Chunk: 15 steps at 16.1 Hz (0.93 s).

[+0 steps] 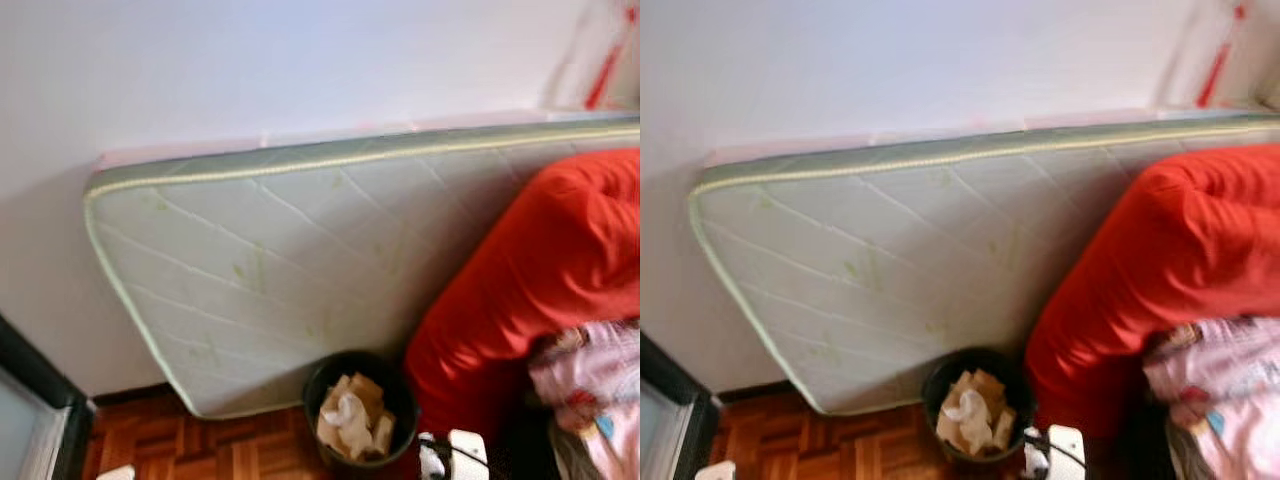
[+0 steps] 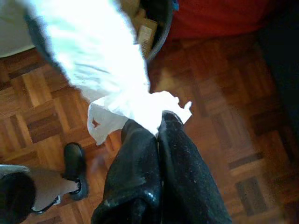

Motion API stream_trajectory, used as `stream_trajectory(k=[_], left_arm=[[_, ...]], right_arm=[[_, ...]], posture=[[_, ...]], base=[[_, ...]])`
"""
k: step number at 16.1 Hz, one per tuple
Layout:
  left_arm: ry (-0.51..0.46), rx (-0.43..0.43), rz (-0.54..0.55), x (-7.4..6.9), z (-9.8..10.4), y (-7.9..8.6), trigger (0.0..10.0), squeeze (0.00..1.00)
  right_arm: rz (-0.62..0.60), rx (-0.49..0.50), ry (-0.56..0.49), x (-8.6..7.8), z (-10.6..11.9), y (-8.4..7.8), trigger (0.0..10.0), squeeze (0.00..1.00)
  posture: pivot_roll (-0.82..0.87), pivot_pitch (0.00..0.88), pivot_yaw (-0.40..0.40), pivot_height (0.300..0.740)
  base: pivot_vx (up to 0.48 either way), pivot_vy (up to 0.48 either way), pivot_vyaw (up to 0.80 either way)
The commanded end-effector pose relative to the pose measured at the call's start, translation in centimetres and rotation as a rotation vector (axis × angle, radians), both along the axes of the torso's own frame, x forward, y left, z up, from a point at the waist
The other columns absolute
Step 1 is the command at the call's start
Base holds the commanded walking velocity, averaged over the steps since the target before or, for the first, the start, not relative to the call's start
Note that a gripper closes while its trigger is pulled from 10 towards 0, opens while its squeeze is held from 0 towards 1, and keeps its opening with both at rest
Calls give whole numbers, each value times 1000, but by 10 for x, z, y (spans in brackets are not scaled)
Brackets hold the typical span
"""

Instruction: Clean up the room

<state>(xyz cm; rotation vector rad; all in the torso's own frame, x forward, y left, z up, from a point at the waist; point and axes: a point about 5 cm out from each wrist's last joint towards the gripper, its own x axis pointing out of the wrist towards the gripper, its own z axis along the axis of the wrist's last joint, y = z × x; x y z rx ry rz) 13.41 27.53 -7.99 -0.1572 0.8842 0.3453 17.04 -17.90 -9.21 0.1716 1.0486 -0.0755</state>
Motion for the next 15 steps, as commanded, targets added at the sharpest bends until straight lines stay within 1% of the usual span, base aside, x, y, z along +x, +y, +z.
stream_trajectory(k=[1, 4, 7, 9, 13, 15], left_arm=[[15, -6, -9, -3, -2, -4, 10000, 0], [16, 0, -24, -2, -3, -6, 10000, 0], [14, 2, -15, -1, -3, -7, 10000, 0], [6, 4, -2, -1, -3, -7, 10000, 0], [3, 11, 5, -2, -2, -5, 10000, 0], [0, 10, 8, -3, -2, -4, 10000, 0]], right_arm=[[-30, -16, -14, 1, 2, -9, 10000, 0], [-30, -14, -19, 2, 2, -9, 10000, 0], [-29, -4, -23, 2, 2, -9, 10000, 0], [17, -14, -39, 5, 4, -9, 10000, 0], [22, 3, -41, 5, 3, -7, 10000, 0], [10, 17, -43, 4, 3, -6, 10000, 0]], posture=[[130, 0, 27, 740], [131, 0, 25, 740], [130, 0, 24, 740], [131, 0, 21, 740], [132, 0, 14, 740], [132, 0, 12, 740]], base=[[0, 0, 0], [0, 0, 0], [0, 0, 0], [0, 0, 0], [337, 0, 800], [480, 0, 0]])
